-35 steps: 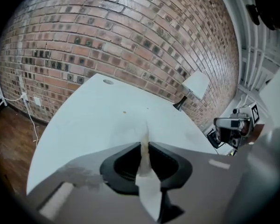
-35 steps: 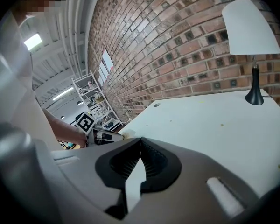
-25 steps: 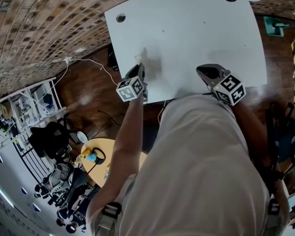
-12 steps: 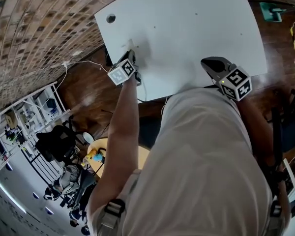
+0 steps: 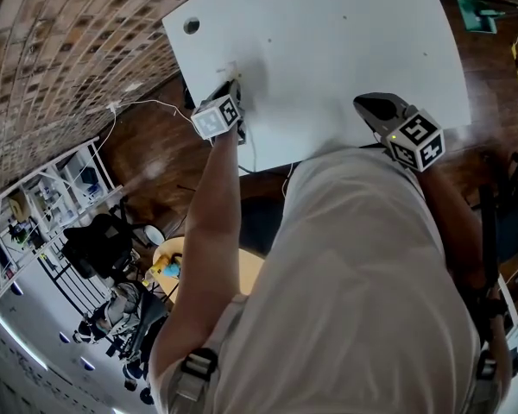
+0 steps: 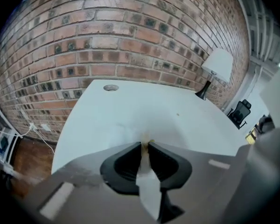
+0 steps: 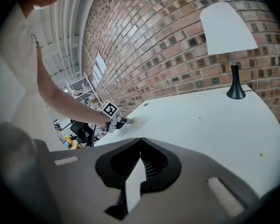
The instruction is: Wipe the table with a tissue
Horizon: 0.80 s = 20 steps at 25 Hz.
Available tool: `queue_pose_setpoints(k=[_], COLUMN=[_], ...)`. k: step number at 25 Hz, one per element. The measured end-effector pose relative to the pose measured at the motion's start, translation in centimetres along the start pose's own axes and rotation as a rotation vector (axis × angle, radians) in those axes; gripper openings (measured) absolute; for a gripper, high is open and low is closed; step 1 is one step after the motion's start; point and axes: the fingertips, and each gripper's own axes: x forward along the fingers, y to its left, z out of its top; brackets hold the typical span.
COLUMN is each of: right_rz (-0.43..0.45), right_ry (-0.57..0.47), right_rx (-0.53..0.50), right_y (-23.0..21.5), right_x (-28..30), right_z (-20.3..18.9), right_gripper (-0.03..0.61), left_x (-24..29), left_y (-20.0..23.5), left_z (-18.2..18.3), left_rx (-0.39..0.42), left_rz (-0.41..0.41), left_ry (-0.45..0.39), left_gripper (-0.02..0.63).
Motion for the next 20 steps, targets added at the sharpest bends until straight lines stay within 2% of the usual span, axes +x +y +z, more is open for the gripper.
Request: queue_pose_setpoints(k=[6,9,17,20], right_rz=[0.017,0.022,0.032,0.033], right_ry=[0.011,0.014,0.016,0.016], right_rx=[-0.006,-0.008,-0.007,-0.004], right_y=[0.1,0.3,0.1,0.2], right_x=[0.3,0.6,0.8,0.9], right_z=[0.0,0.1,0.1,0.0], right_gripper=[0.009,0.009,0.009,0.009], left_x=[0.4,0.4,0.2,-0.1], left_y=[-2.0,-2.8,-6.9,-8.3], left_z=[-0.5,-0.7,-2.7,-3.3], left_rx=[0.139,0.174,0.271,0.283], left_rz=[0.004,-0.01,-0.117,-0.152], left_ry=[0.047,0.077,0.152,0.161], left_gripper=[0.054,0.054,0.052,0.054])
